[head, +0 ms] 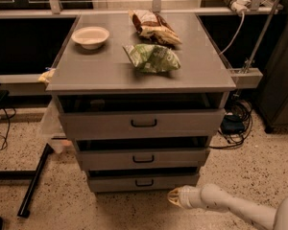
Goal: Open bottom drawer
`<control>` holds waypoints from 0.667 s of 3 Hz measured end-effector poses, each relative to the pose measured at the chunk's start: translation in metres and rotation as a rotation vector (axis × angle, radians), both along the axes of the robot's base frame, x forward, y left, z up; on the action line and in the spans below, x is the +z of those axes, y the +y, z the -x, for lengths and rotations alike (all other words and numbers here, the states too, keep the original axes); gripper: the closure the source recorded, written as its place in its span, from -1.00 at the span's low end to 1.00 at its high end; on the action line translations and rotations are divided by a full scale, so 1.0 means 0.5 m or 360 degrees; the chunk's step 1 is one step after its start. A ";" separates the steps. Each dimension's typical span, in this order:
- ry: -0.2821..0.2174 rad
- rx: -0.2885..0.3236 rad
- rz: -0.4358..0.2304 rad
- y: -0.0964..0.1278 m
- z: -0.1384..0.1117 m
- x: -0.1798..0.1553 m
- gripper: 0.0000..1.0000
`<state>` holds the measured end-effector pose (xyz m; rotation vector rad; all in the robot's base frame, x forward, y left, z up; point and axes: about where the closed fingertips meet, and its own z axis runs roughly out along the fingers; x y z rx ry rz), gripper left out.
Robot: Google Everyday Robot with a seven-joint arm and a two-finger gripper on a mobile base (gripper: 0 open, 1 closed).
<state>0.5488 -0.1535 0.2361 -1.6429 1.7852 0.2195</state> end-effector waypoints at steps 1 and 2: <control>0.0019 -0.0020 -0.0017 -0.006 -0.002 -0.041 0.17; 0.0019 -0.0035 -0.0025 -0.010 -0.009 -0.064 -0.29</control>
Offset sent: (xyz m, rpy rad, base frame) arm 0.0111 -0.0119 -0.0437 0.0170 0.0044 -0.0383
